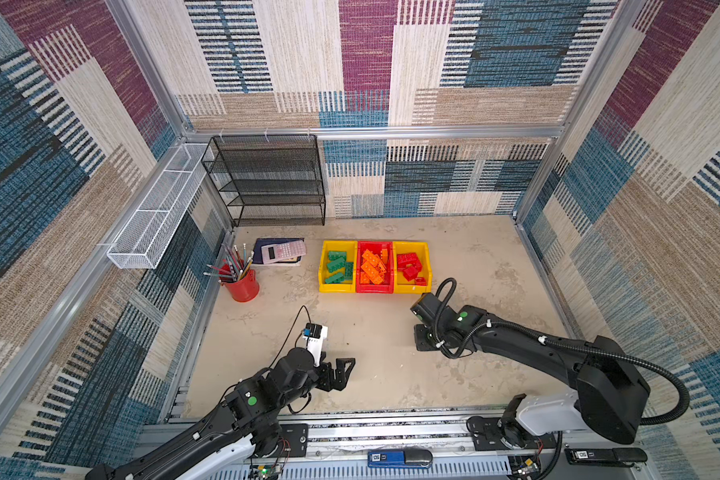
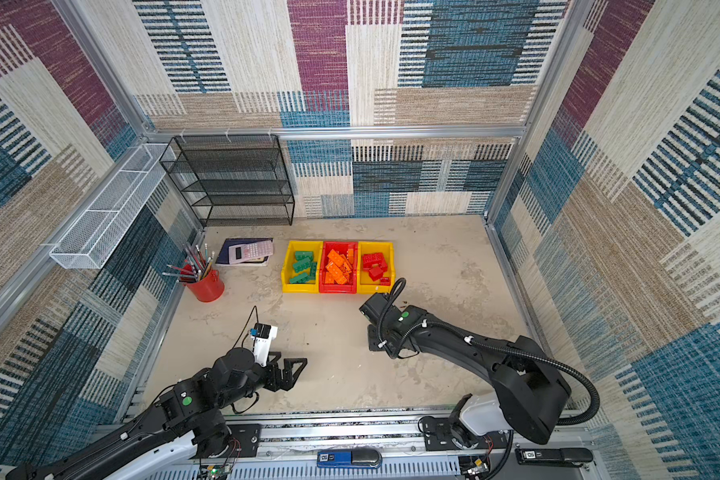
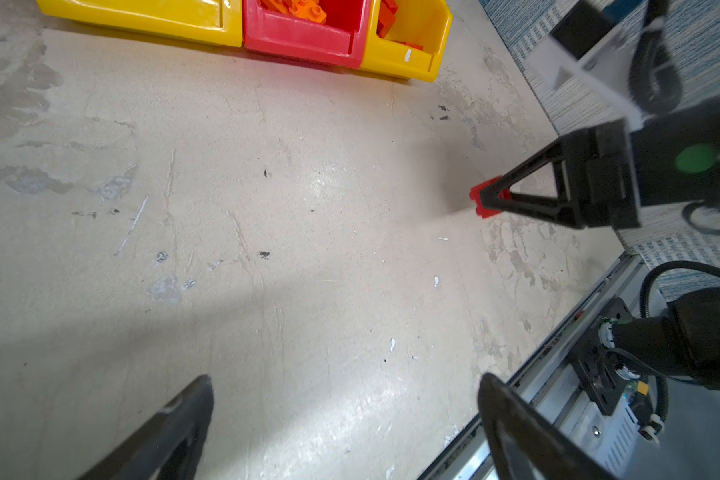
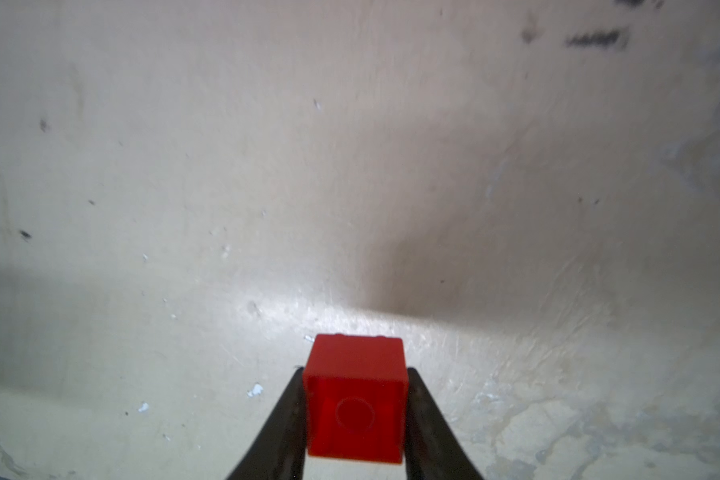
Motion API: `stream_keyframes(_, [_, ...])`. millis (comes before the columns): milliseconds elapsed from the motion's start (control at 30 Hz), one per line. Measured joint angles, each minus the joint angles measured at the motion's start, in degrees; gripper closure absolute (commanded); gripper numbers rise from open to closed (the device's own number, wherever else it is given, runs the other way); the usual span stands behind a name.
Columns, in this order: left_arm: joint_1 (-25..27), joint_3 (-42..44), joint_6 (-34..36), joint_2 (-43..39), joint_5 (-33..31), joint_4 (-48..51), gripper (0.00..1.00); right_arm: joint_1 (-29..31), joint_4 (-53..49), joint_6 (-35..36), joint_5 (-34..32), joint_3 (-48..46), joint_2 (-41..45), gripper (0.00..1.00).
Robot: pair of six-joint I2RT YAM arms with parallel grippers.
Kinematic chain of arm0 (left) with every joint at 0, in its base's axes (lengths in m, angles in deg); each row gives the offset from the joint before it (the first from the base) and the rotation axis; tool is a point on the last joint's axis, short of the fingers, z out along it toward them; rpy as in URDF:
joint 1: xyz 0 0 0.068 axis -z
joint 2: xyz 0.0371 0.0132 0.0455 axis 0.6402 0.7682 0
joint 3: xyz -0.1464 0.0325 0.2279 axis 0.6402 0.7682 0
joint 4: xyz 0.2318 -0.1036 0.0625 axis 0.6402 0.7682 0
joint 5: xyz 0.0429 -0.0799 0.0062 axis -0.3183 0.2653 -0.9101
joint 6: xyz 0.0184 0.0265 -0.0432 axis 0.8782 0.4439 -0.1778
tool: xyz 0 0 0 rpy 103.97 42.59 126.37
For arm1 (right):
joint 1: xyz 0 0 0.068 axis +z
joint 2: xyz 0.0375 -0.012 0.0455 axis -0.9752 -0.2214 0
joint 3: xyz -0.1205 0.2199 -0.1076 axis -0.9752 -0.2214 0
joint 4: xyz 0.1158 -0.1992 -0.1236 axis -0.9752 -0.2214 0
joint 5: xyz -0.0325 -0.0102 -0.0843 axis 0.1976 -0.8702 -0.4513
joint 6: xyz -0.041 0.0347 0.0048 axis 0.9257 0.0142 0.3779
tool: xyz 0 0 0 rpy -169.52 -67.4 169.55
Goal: Sort the legos into containers by color
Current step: 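Carry the red brick with the right gripper into the red-brick bin and release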
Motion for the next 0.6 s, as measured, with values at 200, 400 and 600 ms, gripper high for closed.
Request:
stream_keyframes(200, [0.0, -0.37, 0.02, 2.05, -0.35, 0.04, 0.0, -5.29, 0.74, 4.72, -3.5, 12.02, -5.99, 0.63])
stream_keyframes(400, [0.0, -3.43, 0.31, 3.45, -2.54, 0.55, 0.01, -13.0, 4.48, 11.3, -3.56, 23.08, -13.55, 0.63])
stream_keyframes(600, [0.0, -5.73, 1.16, 3.54, -5.95, 2.45, 0.01, -17.03, 6.64, 16.55, -2.47, 30.27, -22.93, 0.57])
